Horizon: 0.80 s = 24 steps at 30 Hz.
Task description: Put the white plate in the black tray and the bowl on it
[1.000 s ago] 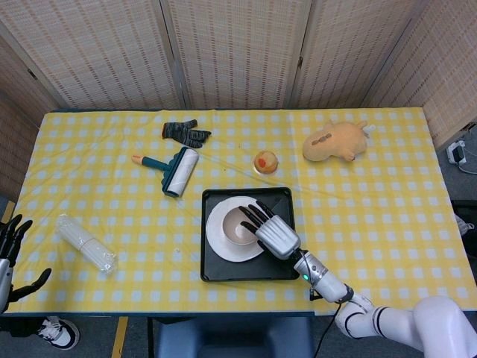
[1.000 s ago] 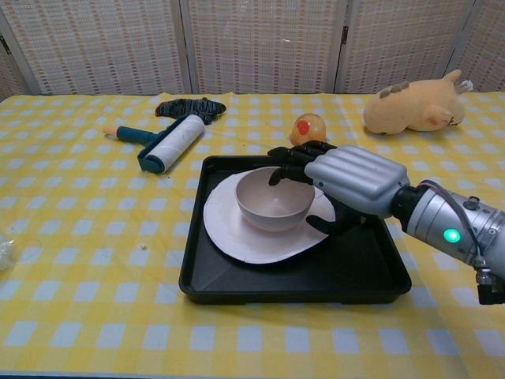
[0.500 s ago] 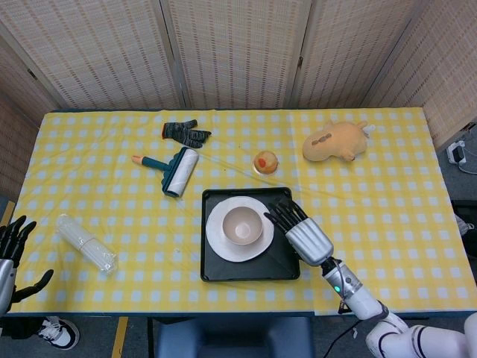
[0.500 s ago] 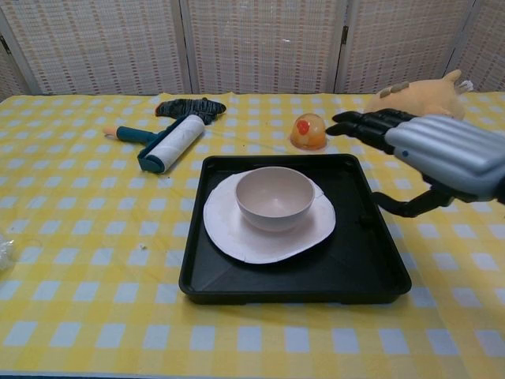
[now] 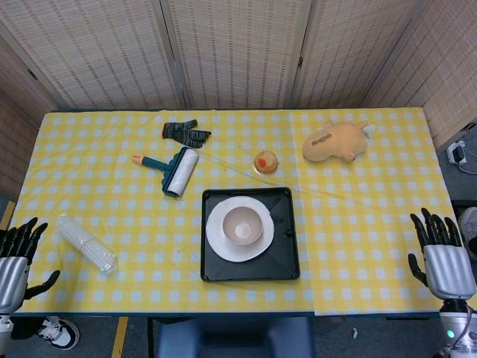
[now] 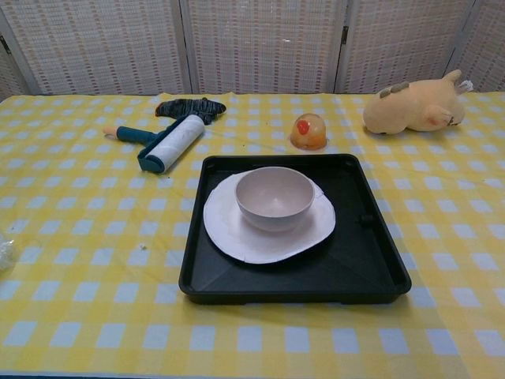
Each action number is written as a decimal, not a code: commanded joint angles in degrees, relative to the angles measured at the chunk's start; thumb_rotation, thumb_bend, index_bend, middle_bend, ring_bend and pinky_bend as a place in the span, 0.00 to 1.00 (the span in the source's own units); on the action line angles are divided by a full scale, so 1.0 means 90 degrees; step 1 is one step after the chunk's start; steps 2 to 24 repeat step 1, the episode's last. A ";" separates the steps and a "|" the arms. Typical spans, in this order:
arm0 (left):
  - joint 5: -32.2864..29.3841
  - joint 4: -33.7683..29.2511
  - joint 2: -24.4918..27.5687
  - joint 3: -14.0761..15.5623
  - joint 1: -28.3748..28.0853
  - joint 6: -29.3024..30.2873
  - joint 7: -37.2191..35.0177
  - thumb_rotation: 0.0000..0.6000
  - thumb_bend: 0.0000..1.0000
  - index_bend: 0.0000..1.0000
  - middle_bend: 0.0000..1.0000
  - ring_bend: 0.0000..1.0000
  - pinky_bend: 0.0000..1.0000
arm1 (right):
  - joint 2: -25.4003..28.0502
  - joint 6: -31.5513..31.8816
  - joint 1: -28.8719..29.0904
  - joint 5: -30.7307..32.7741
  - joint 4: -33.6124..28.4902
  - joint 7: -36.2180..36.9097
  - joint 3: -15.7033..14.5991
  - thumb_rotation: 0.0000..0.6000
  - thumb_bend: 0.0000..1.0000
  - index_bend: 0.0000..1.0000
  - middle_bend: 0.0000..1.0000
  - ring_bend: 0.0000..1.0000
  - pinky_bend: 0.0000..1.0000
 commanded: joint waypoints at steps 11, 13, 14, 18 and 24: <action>-0.0079 -0.0024 -0.0136 -0.0012 -0.0084 -0.0146 0.0183 1.00 0.28 0.00 0.00 0.01 0.00 | 0.0276 -0.0071 -0.0234 0.0001 0.0006 0.0501 -0.0097 1.00 0.48 0.00 0.00 0.00 0.00; -0.0079 -0.0024 -0.0136 -0.0012 -0.0084 -0.0146 0.0183 1.00 0.28 0.00 0.00 0.01 0.00 | 0.0276 -0.0071 -0.0234 0.0001 0.0006 0.0501 -0.0097 1.00 0.48 0.00 0.00 0.00 0.00; -0.0079 -0.0024 -0.0136 -0.0012 -0.0084 -0.0146 0.0183 1.00 0.28 0.00 0.00 0.01 0.00 | 0.0276 -0.0071 -0.0234 0.0001 0.0006 0.0501 -0.0097 1.00 0.48 0.00 0.00 0.00 0.00; -0.0079 -0.0024 -0.0136 -0.0012 -0.0084 -0.0146 0.0183 1.00 0.28 0.00 0.00 0.01 0.00 | 0.0276 -0.0071 -0.0234 0.0001 0.0006 0.0501 -0.0097 1.00 0.48 0.00 0.00 0.00 0.00; -0.0079 -0.0024 -0.0136 -0.0012 -0.0084 -0.0146 0.0183 1.00 0.28 0.00 0.00 0.01 0.00 | 0.0276 -0.0071 -0.0234 0.0001 0.0006 0.0501 -0.0097 1.00 0.48 0.00 0.00 0.00 0.00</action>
